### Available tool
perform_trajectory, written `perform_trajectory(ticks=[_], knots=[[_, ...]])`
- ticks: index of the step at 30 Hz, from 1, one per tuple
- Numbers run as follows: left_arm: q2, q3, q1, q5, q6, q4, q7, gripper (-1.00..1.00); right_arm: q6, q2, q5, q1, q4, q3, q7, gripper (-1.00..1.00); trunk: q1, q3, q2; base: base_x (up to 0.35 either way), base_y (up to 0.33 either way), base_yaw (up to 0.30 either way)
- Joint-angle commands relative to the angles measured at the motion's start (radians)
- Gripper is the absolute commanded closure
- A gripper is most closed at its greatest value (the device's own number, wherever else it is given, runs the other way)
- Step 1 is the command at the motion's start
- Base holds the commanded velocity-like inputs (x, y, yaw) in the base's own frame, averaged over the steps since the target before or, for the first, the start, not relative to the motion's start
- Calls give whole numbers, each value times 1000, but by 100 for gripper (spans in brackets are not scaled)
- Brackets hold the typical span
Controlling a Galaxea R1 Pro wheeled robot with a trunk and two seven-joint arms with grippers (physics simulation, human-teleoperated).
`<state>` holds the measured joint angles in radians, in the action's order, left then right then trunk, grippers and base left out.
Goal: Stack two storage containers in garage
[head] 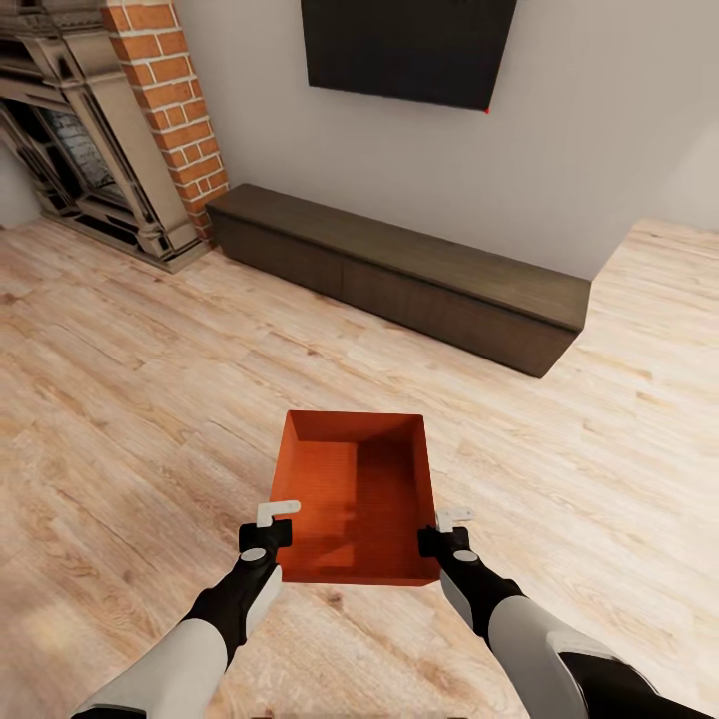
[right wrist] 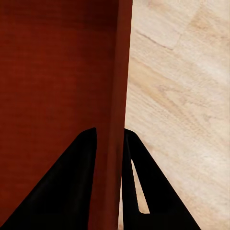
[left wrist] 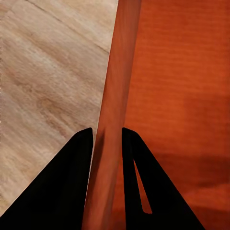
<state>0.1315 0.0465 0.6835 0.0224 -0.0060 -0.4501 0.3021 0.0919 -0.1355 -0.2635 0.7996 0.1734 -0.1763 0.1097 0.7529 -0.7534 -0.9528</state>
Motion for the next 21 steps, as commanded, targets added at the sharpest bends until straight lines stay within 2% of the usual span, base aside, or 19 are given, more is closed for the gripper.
perform_trajectory(ticks=[1,21], knots=[[0,-10,1,-15,0,-2,22,100,3,-1,-6,0,-3,-5,2,100,-4,3,7,0,0,0],[0,-7,1,-15,0,-2,22,100,3,0,-1,0,0,-6,6,100,-81,65,147,0,0,0]])
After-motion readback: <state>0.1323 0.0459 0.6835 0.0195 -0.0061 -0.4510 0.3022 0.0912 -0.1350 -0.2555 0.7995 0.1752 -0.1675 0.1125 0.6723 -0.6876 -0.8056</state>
